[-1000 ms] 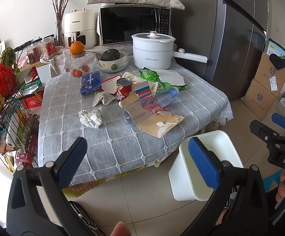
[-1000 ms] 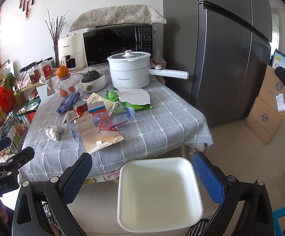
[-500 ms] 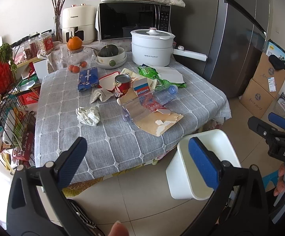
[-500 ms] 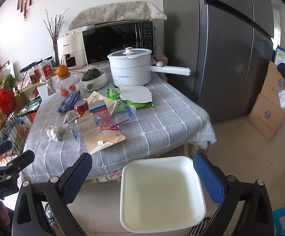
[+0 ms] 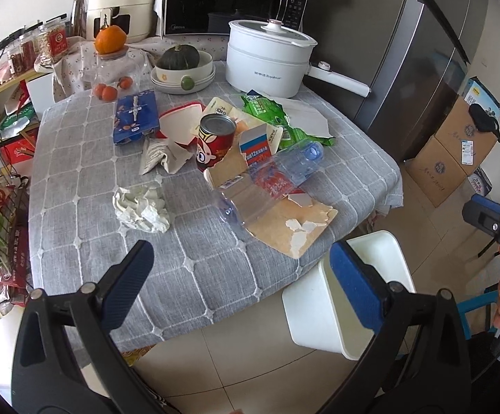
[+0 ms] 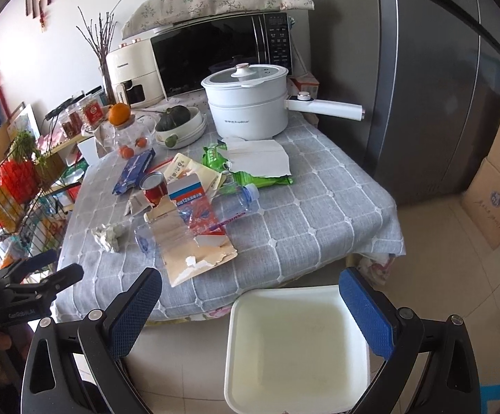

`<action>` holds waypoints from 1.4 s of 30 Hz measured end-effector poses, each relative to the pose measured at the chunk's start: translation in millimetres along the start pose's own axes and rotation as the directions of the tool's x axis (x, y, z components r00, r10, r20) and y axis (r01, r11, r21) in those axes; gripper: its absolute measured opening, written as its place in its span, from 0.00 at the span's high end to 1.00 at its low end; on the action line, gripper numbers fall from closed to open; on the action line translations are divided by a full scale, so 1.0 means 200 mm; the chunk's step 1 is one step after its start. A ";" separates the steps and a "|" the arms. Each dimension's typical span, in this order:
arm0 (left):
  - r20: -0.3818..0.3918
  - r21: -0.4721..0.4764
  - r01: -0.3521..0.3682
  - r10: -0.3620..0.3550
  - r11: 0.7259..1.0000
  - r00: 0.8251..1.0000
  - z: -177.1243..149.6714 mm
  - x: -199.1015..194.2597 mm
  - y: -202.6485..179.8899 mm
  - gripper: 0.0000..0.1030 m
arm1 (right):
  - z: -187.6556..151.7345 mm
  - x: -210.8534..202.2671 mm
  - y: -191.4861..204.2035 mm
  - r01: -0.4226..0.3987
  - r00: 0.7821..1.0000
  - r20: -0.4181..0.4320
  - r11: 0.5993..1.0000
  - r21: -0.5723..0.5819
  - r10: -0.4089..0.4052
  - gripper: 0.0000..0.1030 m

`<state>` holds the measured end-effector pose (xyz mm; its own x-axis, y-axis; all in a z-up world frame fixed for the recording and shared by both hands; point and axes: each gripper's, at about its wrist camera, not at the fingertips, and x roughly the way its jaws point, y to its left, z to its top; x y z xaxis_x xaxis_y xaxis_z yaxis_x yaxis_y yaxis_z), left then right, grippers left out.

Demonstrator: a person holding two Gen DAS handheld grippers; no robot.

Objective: Collect trash
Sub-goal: 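Reach the left tool to the clear plastic bottle and close on it, then lift the bottle with the left tool while the right tool grasps the orange carton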

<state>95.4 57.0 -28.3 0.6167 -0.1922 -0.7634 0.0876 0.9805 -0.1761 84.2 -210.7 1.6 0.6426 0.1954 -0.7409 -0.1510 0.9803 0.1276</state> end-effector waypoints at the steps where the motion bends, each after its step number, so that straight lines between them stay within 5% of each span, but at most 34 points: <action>1: -0.005 0.011 0.013 -0.013 1.000 1.000 0.02 0.04 0.01 0.04 | 0.00 0.03 -0.01 -0.010 1.000 -0.005 1.000 0.008 0.010 0.00; 5: -0.023 0.099 0.049 -0.047 0.994 0.999 0.08 0.23 -0.02 0.16 | -0.02 0.20 -0.05 -0.015 0.993 -0.115 1.000 0.015 0.017 0.00; 9: -0.083 0.216 0.083 -0.066 0.973 0.994 0.14 0.40 -0.11 0.18 | 0.02 0.28 -0.09 0.013 0.991 -0.137 1.000 0.012 -0.011 0.00; 15: -0.212 0.482 0.091 0.016 0.871 0.977 0.29 0.63 -0.35 0.21 | 0.09 0.33 -0.16 0.030 0.986 -0.163 0.997 0.065 -0.019 0.00; 20: -0.311 0.550 0.101 0.092 0.829 0.946 0.41 0.81 -0.47 0.35 | 0.10 0.36 -0.20 0.075 0.981 -0.182 0.995 0.061 -0.062 0.00; 24: -0.378 0.539 0.112 0.122 0.835 0.918 0.45 0.92 -0.51 0.35 | 0.10 0.36 -0.26 0.100 0.978 -0.190 0.993 0.068 -0.086 0.00; 27: -0.388 0.577 0.067 0.202 0.814 0.899 0.43 0.98 -0.52 0.35 | 0.09 0.37 -0.30 0.106 0.976 -0.200 0.991 0.086 -0.087 0.00; 29: -0.392 0.579 0.051 0.224 0.814 0.892 0.41 0.99 -0.51 0.34 | 0.08 0.37 -0.31 0.103 0.974 -0.209 0.990 0.095 -0.081 0.00; 34: -0.354 0.552 0.014 0.218 0.834 0.910 0.41 0.96 -0.50 0.35 | 0.06 0.40 -0.30 0.074 0.971 -0.233 0.993 0.097 -0.049 0.00; 42: -0.237 0.340 0.018 0.067 0.940 0.969 0.40 0.58 -0.31 0.36 | 0.05 0.47 -0.28 0.072 0.965 -0.257 0.992 0.104 -0.043 0.00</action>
<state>224.3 -23.5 -56.7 0.4181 -0.1302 -0.8990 0.3593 0.9327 0.0320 160.0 -247.0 -68.0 0.4334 0.1387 -0.8905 -0.0256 0.9896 0.1416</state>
